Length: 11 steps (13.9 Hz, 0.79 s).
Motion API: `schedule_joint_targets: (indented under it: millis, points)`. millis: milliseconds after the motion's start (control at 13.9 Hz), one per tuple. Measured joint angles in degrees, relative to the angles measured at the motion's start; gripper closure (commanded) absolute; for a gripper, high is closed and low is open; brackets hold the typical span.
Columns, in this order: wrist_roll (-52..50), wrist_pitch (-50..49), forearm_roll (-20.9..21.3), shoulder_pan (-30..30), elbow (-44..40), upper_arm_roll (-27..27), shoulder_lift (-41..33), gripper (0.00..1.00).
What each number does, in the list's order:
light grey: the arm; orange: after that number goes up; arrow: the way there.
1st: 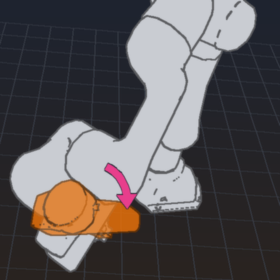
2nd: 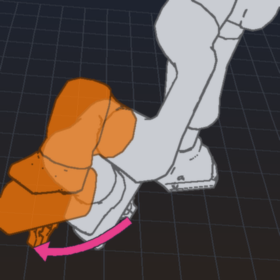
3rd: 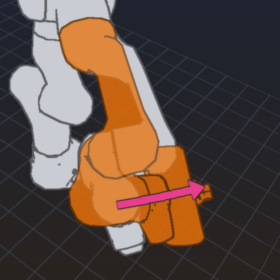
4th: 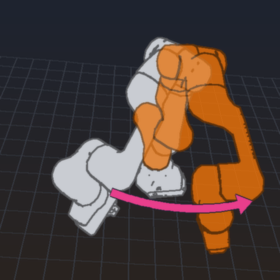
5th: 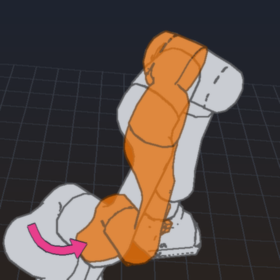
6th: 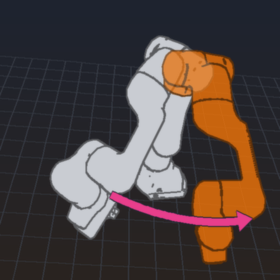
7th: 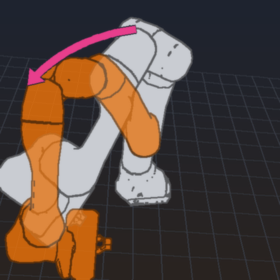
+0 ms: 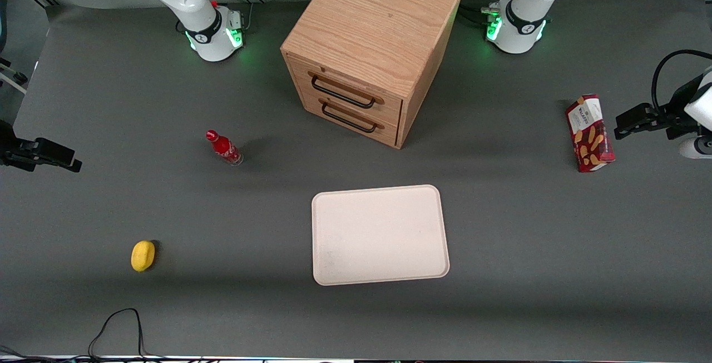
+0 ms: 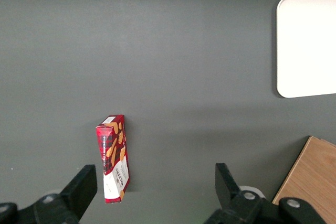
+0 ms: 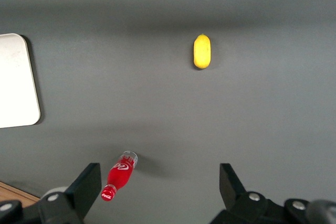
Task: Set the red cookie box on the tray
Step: 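Move the left gripper down over the upright red shortbread box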
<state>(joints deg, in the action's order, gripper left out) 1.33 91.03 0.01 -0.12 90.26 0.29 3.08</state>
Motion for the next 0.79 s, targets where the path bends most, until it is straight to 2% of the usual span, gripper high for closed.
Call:
schedule_joint_targets:
  millis: [576,791]
  points:
    - [0.07,-2.67,0.09,1.15,0.24,0.86,0.2,0.0]
    - [7.0,-2.69,0.36,7.39,2.28,1.24,-0.66,0.0]
